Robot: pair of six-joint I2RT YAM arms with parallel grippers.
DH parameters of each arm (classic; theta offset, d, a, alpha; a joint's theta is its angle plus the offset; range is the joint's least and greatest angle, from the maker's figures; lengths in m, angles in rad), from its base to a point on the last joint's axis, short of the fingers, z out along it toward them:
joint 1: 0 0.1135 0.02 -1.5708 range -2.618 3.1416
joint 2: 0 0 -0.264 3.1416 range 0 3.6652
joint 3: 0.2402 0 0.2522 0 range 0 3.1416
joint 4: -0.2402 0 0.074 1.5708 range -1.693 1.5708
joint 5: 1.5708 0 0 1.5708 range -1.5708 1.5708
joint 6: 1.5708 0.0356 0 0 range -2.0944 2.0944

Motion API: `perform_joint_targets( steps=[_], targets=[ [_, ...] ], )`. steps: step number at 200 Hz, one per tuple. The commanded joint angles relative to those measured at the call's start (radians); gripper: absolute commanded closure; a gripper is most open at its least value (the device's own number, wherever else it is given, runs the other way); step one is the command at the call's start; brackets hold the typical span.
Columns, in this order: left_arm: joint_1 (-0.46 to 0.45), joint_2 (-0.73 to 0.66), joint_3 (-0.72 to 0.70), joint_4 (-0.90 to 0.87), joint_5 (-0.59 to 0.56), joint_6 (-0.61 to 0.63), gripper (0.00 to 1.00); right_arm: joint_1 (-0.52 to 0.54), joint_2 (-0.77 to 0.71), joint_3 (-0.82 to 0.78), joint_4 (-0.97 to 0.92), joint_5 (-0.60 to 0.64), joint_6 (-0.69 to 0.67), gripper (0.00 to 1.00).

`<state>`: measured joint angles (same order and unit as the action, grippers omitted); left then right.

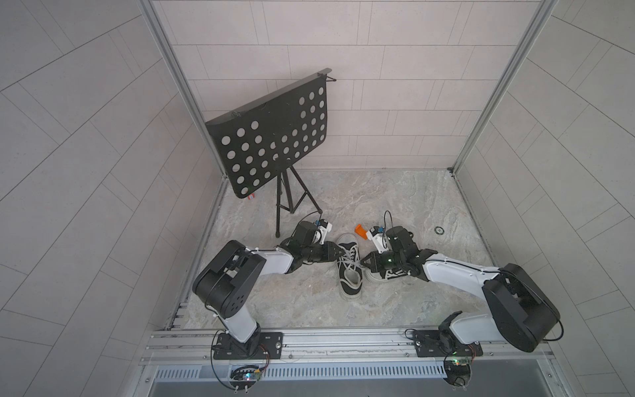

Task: Tie the shoes
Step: Tie the shoelace on the shoe.

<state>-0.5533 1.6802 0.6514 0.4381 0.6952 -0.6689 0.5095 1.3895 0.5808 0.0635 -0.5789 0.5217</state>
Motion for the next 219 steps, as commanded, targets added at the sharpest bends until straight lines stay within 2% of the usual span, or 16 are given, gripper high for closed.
perform_joint_targets(
  steps=[1, 29, 67, 142, 177, 180, 189, 198, 206, 219],
  targets=[
    [-0.008, 0.01, 0.016, 0.025, 0.026, -0.009, 0.7, -0.002, 0.0, -0.016, 0.005, -0.001, -0.002, 0.99],
    [-0.007, -0.027, -0.009, 0.032, 0.003, -0.008, 0.89, -0.001, -0.01, -0.019, -0.001, 0.012, -0.002, 0.99],
    [0.011, -0.115, -0.067, -0.026, -0.087, 0.005, 0.99, -0.012, -0.043, -0.028, -0.05, 0.056, -0.009, 1.0],
    [0.108, -0.189, -0.186, -0.037, -0.151, -0.024, 1.0, -0.077, -0.092, -0.077, -0.07, 0.062, 0.003, 1.0],
    [0.106, -0.182, -0.184, -0.016, -0.097, -0.026, 1.0, -0.068, -0.083, -0.074, -0.005, -0.014, 0.029, 1.0],
    [0.105, -0.182, -0.182, -0.016, -0.089, -0.024, 0.98, -0.066, -0.08, -0.073, 0.002, -0.027, 0.03, 0.98],
    [0.102, -0.185, -0.179, -0.019, -0.07, -0.019, 0.84, -0.056, -0.071, -0.066, 0.015, -0.059, 0.033, 0.82],
    [0.1, -0.194, -0.18, -0.024, -0.065, -0.014, 0.62, -0.046, -0.058, -0.059, 0.027, -0.085, 0.035, 0.65],
    [0.1, -0.212, -0.184, -0.031, -0.063, -0.005, 0.47, -0.035, -0.045, -0.055, 0.039, -0.098, 0.039, 0.52],
    [0.099, -0.247, -0.187, -0.062, -0.067, 0.017, 0.34, -0.017, -0.029, -0.052, 0.063, -0.101, 0.046, 0.39]
  ],
)
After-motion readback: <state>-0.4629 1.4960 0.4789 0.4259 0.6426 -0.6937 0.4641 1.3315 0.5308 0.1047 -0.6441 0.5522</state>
